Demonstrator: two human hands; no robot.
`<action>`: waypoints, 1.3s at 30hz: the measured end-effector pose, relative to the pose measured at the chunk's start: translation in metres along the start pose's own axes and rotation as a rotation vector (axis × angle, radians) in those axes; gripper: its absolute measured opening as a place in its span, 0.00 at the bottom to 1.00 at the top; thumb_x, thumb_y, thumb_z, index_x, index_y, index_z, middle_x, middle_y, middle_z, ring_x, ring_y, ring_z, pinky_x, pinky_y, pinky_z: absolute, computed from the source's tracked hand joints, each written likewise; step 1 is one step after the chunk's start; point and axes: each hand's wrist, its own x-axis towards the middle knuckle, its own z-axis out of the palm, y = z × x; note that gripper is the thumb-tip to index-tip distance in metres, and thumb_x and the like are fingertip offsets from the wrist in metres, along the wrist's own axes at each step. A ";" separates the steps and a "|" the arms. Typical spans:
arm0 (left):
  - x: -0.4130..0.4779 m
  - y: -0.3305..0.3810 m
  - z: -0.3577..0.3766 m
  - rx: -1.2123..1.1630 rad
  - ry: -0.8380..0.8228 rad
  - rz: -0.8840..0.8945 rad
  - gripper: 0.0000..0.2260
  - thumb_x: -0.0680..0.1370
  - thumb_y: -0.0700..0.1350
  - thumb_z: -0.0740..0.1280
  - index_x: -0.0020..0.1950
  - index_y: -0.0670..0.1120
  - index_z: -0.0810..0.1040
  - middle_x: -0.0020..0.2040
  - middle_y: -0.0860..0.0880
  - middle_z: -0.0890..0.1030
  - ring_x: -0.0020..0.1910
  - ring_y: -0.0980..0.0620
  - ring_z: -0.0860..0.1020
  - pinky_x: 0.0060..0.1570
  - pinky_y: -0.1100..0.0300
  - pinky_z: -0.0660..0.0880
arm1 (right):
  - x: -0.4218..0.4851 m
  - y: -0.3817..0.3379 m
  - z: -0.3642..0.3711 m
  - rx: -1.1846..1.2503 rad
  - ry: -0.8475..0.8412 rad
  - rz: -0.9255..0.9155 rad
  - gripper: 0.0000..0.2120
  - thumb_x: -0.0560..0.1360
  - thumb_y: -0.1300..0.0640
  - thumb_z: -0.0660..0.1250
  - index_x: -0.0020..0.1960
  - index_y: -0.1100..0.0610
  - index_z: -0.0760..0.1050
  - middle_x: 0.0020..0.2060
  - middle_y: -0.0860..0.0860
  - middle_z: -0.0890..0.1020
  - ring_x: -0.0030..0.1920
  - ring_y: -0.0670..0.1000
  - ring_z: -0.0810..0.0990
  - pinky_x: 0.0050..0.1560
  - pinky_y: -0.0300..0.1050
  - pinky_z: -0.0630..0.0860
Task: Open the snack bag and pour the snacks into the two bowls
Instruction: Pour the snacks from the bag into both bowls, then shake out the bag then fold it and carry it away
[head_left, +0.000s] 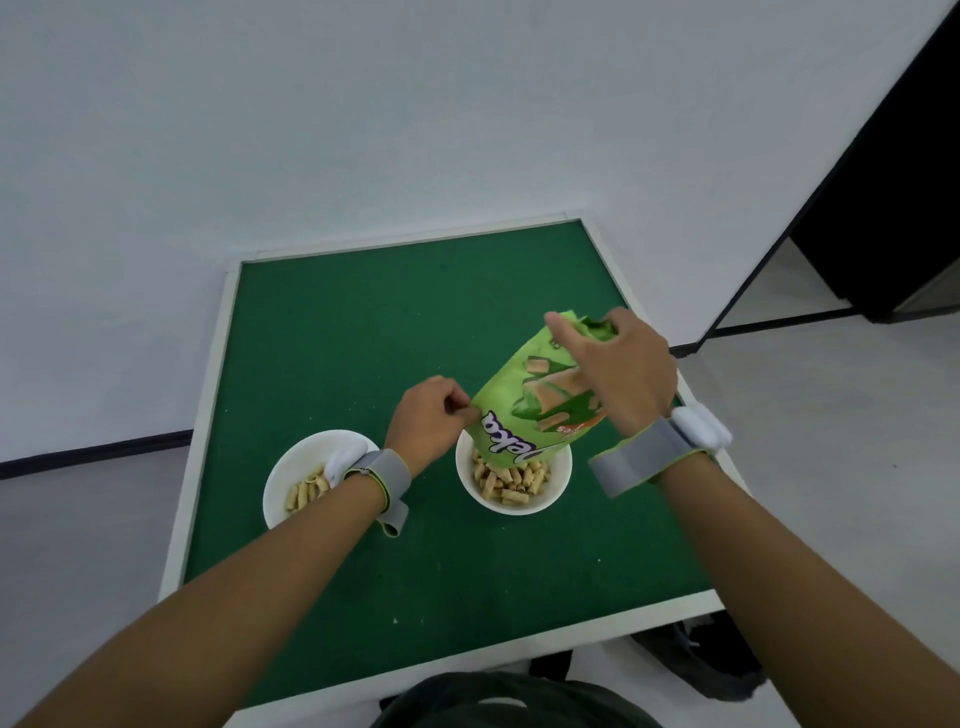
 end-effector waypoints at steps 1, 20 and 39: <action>0.000 0.004 -0.001 -0.027 0.014 0.015 0.04 0.72 0.44 0.72 0.41 0.46 0.78 0.44 0.48 0.79 0.44 0.49 0.77 0.47 0.57 0.74 | 0.005 0.010 -0.003 0.089 -0.042 0.059 0.32 0.63 0.26 0.63 0.40 0.57 0.75 0.36 0.51 0.80 0.41 0.56 0.79 0.42 0.49 0.74; -0.002 0.073 -0.037 -0.507 -0.256 0.240 0.34 0.60 0.54 0.79 0.65 0.58 0.73 0.63 0.52 0.79 0.60 0.49 0.78 0.60 0.46 0.77 | -0.022 0.107 0.042 1.332 -0.597 1.095 0.34 0.63 0.28 0.67 0.57 0.53 0.80 0.54 0.60 0.83 0.55 0.66 0.81 0.55 0.67 0.77; -0.029 0.051 0.004 -0.942 0.008 -0.087 0.22 0.63 0.39 0.79 0.55 0.45 0.79 0.49 0.49 0.86 0.50 0.50 0.83 0.50 0.56 0.80 | -0.035 0.046 0.071 1.503 -0.769 0.876 0.32 0.76 0.32 0.51 0.65 0.54 0.76 0.61 0.59 0.80 0.62 0.62 0.76 0.62 0.62 0.72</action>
